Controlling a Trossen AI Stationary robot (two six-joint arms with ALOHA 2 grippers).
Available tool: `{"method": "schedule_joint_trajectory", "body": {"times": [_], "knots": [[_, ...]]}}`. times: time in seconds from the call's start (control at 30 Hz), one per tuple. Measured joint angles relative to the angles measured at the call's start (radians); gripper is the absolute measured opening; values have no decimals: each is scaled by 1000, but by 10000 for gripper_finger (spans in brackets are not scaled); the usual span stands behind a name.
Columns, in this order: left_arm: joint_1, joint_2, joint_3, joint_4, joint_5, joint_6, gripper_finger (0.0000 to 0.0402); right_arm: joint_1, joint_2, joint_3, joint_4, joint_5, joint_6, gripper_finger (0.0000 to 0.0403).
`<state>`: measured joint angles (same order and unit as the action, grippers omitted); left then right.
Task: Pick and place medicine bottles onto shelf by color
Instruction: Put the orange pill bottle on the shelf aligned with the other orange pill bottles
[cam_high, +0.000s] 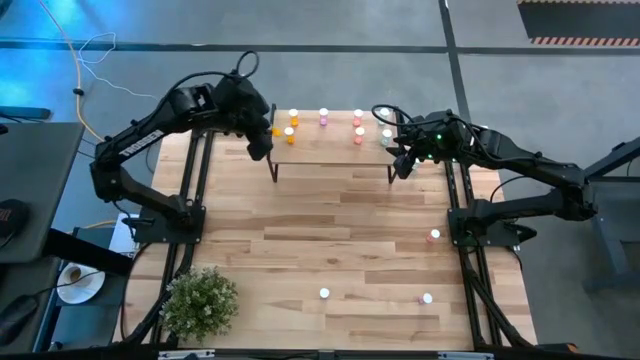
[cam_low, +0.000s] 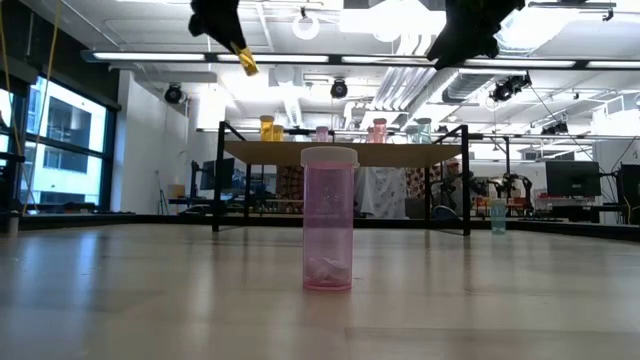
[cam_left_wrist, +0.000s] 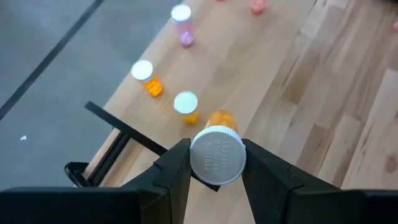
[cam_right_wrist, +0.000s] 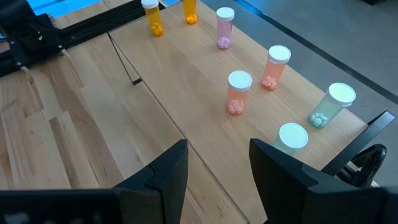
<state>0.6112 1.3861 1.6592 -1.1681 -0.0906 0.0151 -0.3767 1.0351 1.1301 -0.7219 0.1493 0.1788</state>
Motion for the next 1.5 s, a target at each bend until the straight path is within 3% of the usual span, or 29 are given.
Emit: {"method": "schedule_joint_trajectory", "body": {"times": [0.77,1.5], "knots": [[-84,270,37,-62,-50,145,119,0,0,0,0,4,-3,163],[-83,322,37,-63,-83,205,120,0,0,0,0,3,-1,163]]}}
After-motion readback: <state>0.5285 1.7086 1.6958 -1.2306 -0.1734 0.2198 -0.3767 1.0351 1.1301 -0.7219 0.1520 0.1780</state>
